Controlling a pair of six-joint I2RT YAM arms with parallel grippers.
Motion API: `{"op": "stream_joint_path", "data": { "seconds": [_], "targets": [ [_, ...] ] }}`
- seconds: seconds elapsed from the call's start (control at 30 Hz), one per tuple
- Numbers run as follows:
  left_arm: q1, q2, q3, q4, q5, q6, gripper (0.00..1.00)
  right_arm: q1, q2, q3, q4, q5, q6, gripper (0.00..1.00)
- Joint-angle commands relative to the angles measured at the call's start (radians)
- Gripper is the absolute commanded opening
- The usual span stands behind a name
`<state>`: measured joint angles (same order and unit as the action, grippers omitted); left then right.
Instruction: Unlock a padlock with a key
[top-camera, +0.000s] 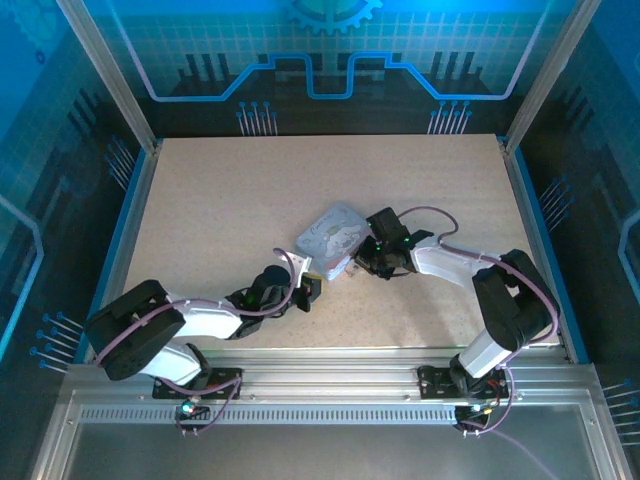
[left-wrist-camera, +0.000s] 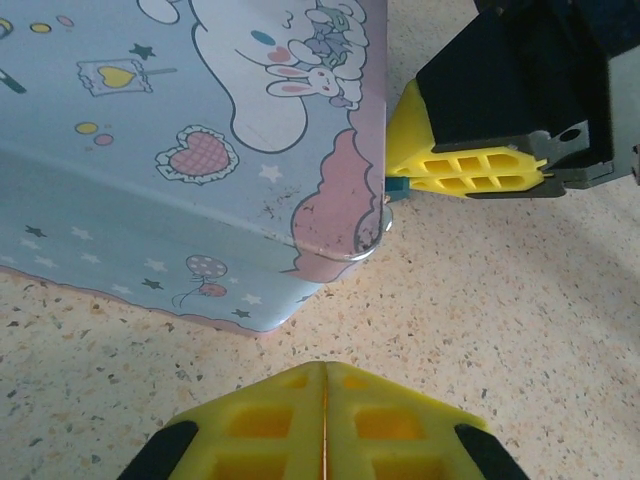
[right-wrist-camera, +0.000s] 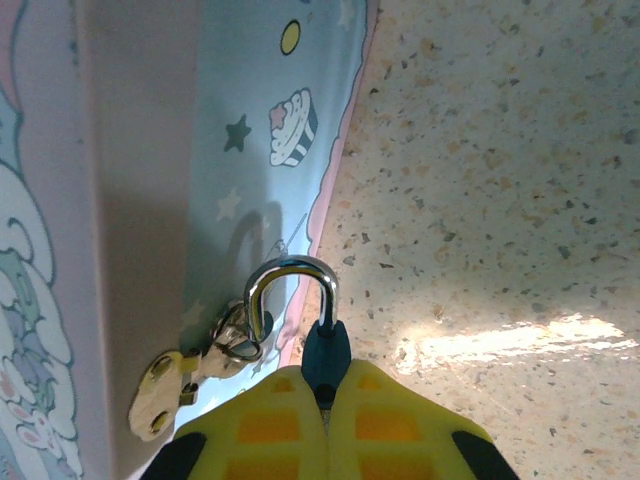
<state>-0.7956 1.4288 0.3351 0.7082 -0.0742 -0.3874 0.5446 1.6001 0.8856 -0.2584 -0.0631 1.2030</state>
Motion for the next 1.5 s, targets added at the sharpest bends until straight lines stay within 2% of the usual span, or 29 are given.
{"op": "stream_joint_path", "data": {
  "seconds": [0.0, 0.4, 0.57, 0.73, 0.87, 1.0, 1.13, 1.27, 1.47],
  "targets": [
    [0.006, -0.051, -0.019, -0.032, -0.023, 0.028, 0.08, 0.019, -0.002, 0.032, -0.024, 0.032, 0.007, 0.00],
    [0.014, -0.273, -0.010, -0.269, -0.089, 0.080, 0.08, 0.025, -0.161, 0.014, -0.093, 0.168, -0.028, 0.00],
    [0.025, -0.401, 0.024, -0.469, -0.154, 0.080, 0.09, 0.042, -0.221, 0.057, -0.154, 0.167, -0.149, 0.00],
    [0.050, -0.536, 0.083, -0.708, -0.267, 0.049, 0.11, 0.115, -0.240, 0.150, -0.269, 0.157, -0.288, 0.00],
    [0.085, -0.619, 0.126, -0.873, -0.335, 0.031, 0.22, 0.165, -0.241, 0.176, -0.328, 0.063, -0.358, 0.00],
    [0.124, -0.646, 0.167, -0.976, -0.333, 0.025, 0.37, 0.233, -0.265, 0.148, -0.338, 0.015, -0.382, 0.00],
    [0.141, -0.654, 0.178, -1.000, -0.299, 0.002, 0.49, 0.324, -0.282, 0.073, -0.270, 0.033, -0.364, 0.00],
    [0.142, -0.654, 0.171, -0.995, -0.253, -0.022, 0.55, 0.370, -0.262, 0.000, -0.173, 0.010, -0.315, 0.00],
    [0.143, -0.654, 0.157, -1.018, -0.232, -0.053, 0.69, 0.428, -0.161, -0.043, -0.072, -0.018, -0.298, 0.00]
  ]
}}
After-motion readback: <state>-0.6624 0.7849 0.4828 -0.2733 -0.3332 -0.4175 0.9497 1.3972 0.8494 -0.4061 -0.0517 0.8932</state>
